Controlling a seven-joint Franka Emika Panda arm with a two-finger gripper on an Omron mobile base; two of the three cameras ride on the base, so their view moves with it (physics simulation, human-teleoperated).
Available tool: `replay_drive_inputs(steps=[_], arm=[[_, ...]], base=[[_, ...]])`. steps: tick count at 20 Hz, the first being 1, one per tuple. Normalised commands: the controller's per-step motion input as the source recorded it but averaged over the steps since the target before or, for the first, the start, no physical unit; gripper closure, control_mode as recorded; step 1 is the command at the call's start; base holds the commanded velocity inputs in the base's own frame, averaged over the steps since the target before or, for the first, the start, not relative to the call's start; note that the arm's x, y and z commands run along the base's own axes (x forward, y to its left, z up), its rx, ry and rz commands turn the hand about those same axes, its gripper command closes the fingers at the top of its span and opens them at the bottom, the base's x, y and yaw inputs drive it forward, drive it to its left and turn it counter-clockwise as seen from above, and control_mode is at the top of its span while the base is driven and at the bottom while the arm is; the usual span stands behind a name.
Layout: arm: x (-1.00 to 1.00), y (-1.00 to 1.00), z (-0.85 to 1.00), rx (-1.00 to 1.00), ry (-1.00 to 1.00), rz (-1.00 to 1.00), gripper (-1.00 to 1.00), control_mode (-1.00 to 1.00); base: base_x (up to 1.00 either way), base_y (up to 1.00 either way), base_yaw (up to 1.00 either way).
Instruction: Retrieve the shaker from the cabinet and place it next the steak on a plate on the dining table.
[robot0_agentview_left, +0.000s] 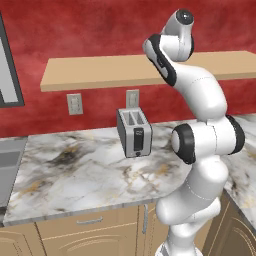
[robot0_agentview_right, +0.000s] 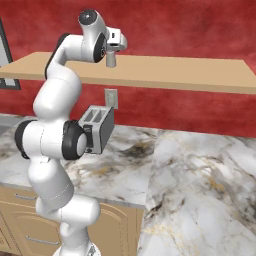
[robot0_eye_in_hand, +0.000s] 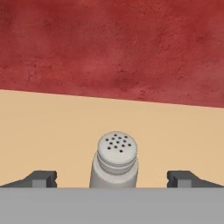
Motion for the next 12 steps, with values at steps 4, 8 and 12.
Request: replay_drive_inputs(steps=[4, 8, 12], arm=[[0.14, 0.0, -0.1, -0.01, 0.0, 0.0, -1.0, -1.0], [0.15, 0.0, -0.09, -0.01, 0.0, 0.0, -1.0, -1.0], [0.15, 0.0, -0.05, 0.0, 0.0, 0.0, -1.0, -1.0]], base=[[0.0, 0.0, 0.0], [0.0, 0.0, 0.0], [0.0, 0.0, 0.0]])
